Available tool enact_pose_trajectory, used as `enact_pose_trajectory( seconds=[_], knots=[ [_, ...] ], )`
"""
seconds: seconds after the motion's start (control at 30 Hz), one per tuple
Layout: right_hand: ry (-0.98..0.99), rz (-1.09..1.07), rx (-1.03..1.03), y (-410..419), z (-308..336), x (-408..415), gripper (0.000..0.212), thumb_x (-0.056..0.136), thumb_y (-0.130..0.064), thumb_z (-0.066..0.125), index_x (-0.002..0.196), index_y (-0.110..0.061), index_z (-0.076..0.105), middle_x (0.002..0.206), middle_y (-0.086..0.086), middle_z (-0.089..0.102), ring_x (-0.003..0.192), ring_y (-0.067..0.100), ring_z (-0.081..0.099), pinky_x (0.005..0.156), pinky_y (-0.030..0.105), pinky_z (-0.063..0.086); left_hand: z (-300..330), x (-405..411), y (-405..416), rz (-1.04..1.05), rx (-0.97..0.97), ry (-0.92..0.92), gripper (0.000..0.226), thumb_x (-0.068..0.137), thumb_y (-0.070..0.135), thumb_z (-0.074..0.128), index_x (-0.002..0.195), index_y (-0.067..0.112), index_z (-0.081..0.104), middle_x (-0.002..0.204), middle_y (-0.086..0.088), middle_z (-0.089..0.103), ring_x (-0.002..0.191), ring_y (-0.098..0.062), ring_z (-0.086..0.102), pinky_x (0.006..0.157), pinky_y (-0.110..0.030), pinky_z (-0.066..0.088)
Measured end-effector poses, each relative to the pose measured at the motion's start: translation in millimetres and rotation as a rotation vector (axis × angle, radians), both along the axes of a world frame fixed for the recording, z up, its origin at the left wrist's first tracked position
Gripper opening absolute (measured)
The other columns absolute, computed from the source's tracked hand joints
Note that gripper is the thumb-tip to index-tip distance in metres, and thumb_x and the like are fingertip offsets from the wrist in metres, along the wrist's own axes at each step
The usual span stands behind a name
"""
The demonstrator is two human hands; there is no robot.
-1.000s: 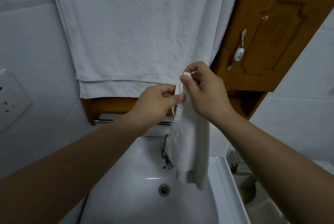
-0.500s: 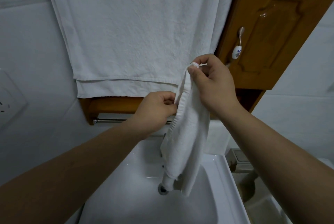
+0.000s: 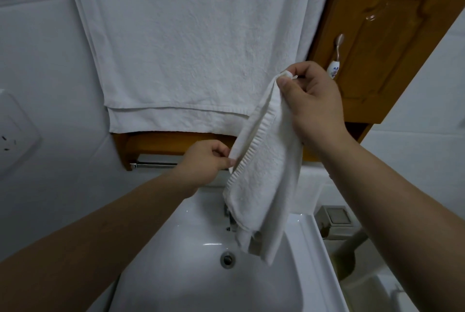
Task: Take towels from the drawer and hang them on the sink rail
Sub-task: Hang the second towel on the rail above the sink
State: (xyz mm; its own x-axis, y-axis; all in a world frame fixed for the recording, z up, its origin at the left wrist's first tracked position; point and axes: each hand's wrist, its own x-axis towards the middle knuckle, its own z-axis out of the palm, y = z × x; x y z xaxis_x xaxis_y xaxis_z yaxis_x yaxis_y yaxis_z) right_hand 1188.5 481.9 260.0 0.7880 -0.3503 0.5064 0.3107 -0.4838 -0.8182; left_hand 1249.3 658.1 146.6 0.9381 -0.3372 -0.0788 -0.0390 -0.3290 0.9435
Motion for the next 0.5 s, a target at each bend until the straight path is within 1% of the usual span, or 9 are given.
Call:
enact_pose_trajectory(
  seconds=[0.07,0.13,0.2,0.27,0.33,0.37,0.43,0.47,0.5],
  knots=[
    [0.007,-0.010,0.015,-1.2,1.0,0.5,0.007,0.097,-0.027,0.062,0.096,-0.019,0.063,0.072,0.005,0.055,0.065,0.016,0.048,0.060,0.031,0.042,-4.1,-2.5,1.0,-0.031,0.051,-0.001,0.013,0.080,0.014,0.078,0.077,0.015,0.065,0.071,-0.006,0.064,0.067,-0.013,0.056,0.060,-0.023,0.045],
    [0.010,-0.020,0.038,-2.1,3.2,0.6,0.009,0.097,-0.026,0.062,0.097,-0.017,0.064,0.075,0.010,0.057,0.067,0.015,0.049,0.062,0.029,0.043,-9.2,-2.8,2.9,-0.021,0.073,-0.008,0.016,0.082,0.011,0.075,0.076,0.015,0.062,0.072,-0.009,0.064,0.067,-0.012,0.056,0.059,-0.022,0.044],
    [0.014,-0.029,0.056,-2.7,5.4,0.6,0.008,0.096,-0.026,0.062,0.097,-0.018,0.064,0.085,0.020,0.062,0.071,0.015,0.052,0.064,0.029,0.045,-13.0,-1.0,5.9,0.020,0.056,0.004,0.015,0.084,0.007,0.072,0.077,0.014,0.061,0.075,-0.003,0.067,0.074,-0.013,0.061,0.063,-0.026,0.046],
    [0.018,-0.038,0.057,-3.4,6.1,1.0,0.008,0.096,-0.026,0.062,0.097,-0.018,0.064,0.096,0.021,0.065,0.074,0.015,0.054,0.067,0.031,0.047,-14.3,1.8,8.1,0.061,0.028,-0.004,0.011,0.084,0.008,0.070,0.080,0.014,0.062,0.081,-0.004,0.068,0.081,-0.018,0.063,0.071,-0.035,0.053],
    [0.025,-0.043,0.052,-2.7,5.2,1.5,0.009,0.097,-0.026,0.062,0.098,-0.018,0.065,0.098,0.021,0.066,0.074,0.015,0.055,0.068,0.032,0.048,-12.3,1.4,7.8,0.054,-0.015,-0.018,0.009,0.085,0.014,0.071,0.091,0.018,0.065,0.094,-0.004,0.068,0.091,-0.020,0.064,0.083,-0.040,0.055],
    [0.029,-0.042,0.050,-2.3,4.6,1.8,0.009,0.097,-0.026,0.062,0.099,-0.018,0.065,0.097,0.020,0.065,0.074,0.015,0.055,0.068,0.033,0.048,-11.5,-0.3,6.7,0.027,-0.045,-0.008,0.018,0.085,0.017,0.072,0.101,0.021,0.065,0.102,0.000,0.067,0.097,-0.018,0.064,0.087,-0.039,0.055],
    [0.039,-0.030,0.056,-0.7,3.7,2.0,0.012,0.096,-0.026,0.062,0.101,-0.016,0.065,0.097,0.021,0.064,0.074,0.017,0.054,0.068,0.035,0.048,-11.7,-4.8,3.3,-0.046,-0.096,0.017,0.042,0.082,0.025,0.076,0.122,0.024,0.061,0.119,0.006,0.063,0.107,-0.013,0.062,0.093,-0.037,0.052],
    [0.042,-0.016,0.060,-0.3,3.6,2.0,0.012,0.096,-0.025,0.062,0.101,-0.015,0.065,0.097,0.022,0.063,0.074,0.018,0.054,0.068,0.036,0.047,-12.2,-6.8,1.2,-0.088,-0.105,0.019,0.052,0.081,0.029,0.078,0.128,0.025,0.058,0.124,0.007,0.062,0.110,-0.012,0.061,0.095,-0.037,0.052],
    [0.043,0.004,0.066,0.2,3.5,1.8,0.011,0.096,-0.024,0.062,0.100,-0.015,0.065,0.096,0.024,0.062,0.074,0.020,0.053,0.068,0.037,0.047,-13.8,-8.2,-0.7,-0.127,-0.101,0.015,0.055,0.080,0.033,0.078,0.130,0.026,0.057,0.126,0.008,0.062,0.111,-0.011,0.062,0.097,-0.037,0.051]
  ],
)
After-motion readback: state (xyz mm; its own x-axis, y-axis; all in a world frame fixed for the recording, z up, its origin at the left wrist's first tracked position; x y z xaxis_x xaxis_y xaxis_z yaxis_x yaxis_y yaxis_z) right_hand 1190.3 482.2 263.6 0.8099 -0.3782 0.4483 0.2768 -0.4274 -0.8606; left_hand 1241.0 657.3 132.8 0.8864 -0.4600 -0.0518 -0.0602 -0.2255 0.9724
